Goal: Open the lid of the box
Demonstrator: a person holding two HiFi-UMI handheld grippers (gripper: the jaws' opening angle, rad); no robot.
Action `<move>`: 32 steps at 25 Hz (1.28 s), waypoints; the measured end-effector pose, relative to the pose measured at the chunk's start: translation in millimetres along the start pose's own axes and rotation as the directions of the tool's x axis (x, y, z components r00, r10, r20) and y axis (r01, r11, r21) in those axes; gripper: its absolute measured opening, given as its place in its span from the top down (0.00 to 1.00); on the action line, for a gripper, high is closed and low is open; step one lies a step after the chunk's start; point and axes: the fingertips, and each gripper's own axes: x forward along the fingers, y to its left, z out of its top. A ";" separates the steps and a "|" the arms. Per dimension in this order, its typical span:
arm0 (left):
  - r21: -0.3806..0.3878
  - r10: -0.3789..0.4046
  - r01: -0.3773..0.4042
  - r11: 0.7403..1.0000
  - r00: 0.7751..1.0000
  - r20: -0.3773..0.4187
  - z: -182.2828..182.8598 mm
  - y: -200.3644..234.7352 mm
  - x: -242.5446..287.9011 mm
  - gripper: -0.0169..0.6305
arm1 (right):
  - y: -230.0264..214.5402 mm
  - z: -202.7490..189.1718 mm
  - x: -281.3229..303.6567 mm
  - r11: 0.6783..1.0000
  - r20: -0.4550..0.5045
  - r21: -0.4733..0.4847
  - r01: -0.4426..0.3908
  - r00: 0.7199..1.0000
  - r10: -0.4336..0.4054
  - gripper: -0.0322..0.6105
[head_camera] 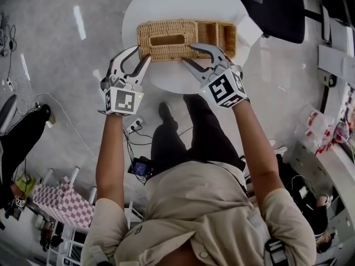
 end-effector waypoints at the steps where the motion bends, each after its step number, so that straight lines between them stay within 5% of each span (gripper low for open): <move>1: 0.003 0.003 -0.004 1.000 1.000 0.011 -0.1 1.0 -1.6 0.76 | 2.0 -1.0 1.3 1.000 0.001 -0.007 -0.005 1.000 0.005 0.71; 9: 0.019 -0.001 0.000 1.000 0.997 0.074 -0.9 -1.3 -18.2 0.70 | 14.7 -11.5 12.6 0.994 -0.038 -0.107 -0.002 0.999 -0.002 0.63; 19: 0.124 -0.002 -0.006 0.992 0.998 0.065 -1.1 -18.7 -20.8 0.69 | 18.4 -18.6 10.4 0.968 -0.039 -0.250 0.037 0.998 -0.048 0.69; 24: 0.203 0.003 0.002 0.979 1.000 -0.023 -20.9 -32.1 -17.9 0.68 | 21.9 -13.8 9.2 0.961 -0.029 -0.274 0.051 0.998 -0.061 0.72; 32: 0.200 0.088 -0.089 0.976 0.996 0.012 -9.4 -18.1 -18.9 0.75 | 21.9 -1.8 4.7 0.949 -0.005 -0.307 0.068 0.997 -0.073 0.77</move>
